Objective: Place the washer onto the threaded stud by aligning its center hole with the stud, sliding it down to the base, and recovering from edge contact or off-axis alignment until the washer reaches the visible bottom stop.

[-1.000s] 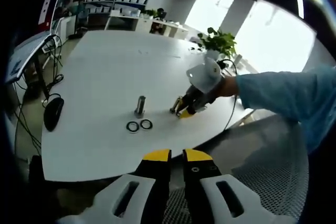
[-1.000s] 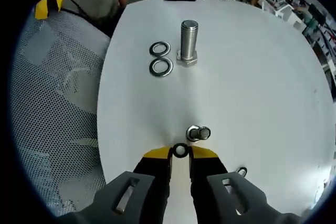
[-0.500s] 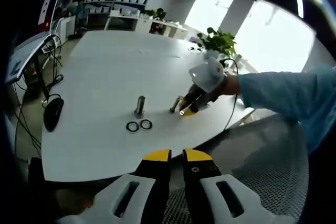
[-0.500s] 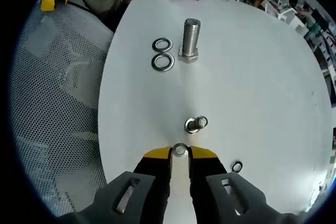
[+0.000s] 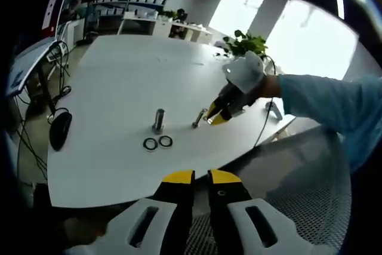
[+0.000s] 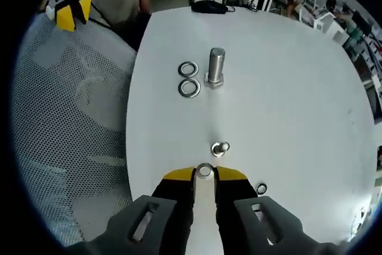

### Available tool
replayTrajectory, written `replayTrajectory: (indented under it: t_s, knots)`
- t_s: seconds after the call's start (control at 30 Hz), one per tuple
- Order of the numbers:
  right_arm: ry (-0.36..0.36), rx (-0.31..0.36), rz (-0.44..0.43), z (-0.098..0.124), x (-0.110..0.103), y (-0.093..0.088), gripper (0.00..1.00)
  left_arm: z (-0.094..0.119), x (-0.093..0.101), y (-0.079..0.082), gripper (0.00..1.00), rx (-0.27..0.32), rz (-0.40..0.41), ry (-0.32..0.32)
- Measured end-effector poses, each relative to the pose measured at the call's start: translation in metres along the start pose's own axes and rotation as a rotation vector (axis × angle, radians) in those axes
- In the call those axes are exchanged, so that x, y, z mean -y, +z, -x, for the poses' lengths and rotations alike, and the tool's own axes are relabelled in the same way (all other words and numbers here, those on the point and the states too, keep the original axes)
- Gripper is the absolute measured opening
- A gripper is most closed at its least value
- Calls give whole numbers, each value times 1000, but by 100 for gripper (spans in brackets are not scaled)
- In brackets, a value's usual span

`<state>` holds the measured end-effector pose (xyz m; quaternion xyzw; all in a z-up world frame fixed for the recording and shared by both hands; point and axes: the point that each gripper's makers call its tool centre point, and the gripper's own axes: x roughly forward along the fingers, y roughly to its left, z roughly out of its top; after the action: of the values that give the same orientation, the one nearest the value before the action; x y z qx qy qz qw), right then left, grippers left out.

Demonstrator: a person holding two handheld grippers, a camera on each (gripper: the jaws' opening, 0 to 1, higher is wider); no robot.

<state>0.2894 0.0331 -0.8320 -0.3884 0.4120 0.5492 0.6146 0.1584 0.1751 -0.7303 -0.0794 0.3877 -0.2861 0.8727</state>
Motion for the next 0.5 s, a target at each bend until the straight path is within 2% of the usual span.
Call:
replayTrajectory:
  t_s: [0.5]
  knots:
    - [-53, 38, 64, 19, 4, 18, 13, 0, 0, -1, 6, -4, -2, -1]
